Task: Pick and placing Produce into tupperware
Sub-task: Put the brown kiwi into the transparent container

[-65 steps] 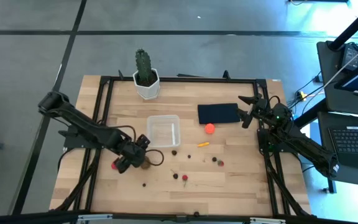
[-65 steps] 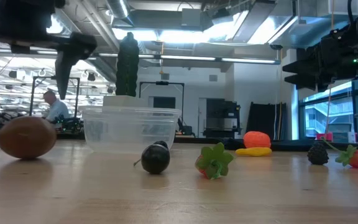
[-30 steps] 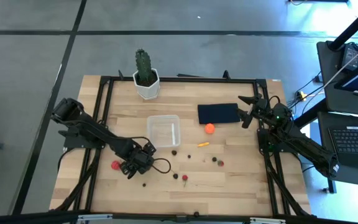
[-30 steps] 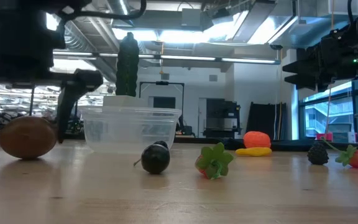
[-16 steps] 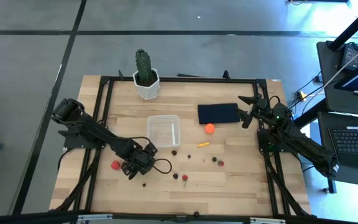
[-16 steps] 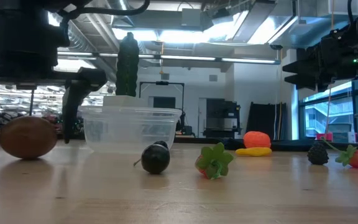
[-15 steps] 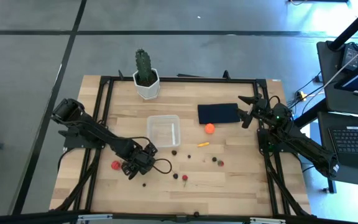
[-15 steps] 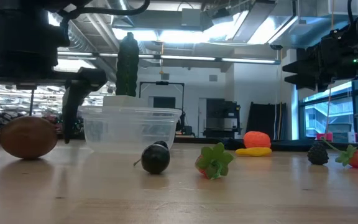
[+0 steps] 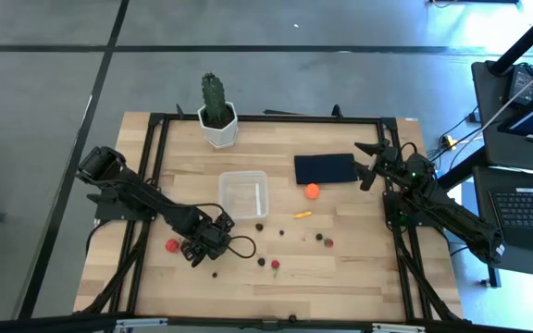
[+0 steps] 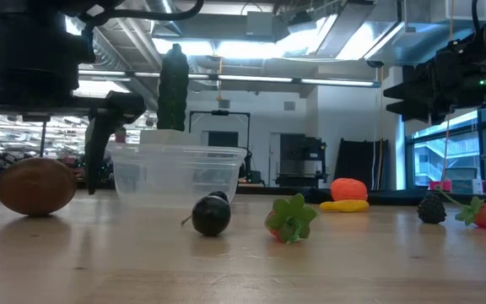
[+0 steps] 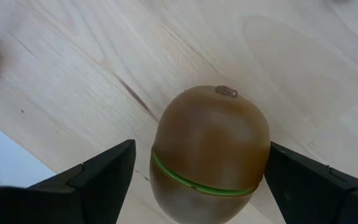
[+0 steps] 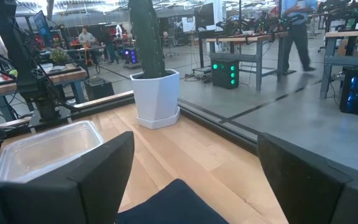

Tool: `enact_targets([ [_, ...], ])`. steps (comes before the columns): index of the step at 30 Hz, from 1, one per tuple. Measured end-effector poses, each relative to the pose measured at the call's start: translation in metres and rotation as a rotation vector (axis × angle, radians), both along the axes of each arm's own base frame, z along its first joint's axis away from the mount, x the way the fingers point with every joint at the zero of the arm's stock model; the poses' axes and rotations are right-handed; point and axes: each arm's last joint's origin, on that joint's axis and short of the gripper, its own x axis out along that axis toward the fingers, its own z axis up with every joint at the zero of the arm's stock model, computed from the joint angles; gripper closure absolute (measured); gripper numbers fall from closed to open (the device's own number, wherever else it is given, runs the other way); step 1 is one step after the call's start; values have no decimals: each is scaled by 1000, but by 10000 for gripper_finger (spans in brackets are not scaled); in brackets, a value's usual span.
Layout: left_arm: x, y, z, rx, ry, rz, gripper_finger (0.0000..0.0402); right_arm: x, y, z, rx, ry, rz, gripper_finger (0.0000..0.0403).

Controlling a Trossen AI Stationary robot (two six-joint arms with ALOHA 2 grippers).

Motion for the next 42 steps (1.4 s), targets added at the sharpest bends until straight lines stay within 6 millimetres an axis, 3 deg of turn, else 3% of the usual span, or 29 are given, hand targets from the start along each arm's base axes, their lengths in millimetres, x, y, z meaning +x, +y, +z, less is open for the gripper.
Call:
enact_targets([
  [32, 2, -1, 1, -34, -20, 68, 67, 0, 0, 0, -3, 1, 0, 63],
  [42, 2, -1, 1, -35, -19, 73, 109, 0, 0, 0, -3, 1, 0, 63],
])
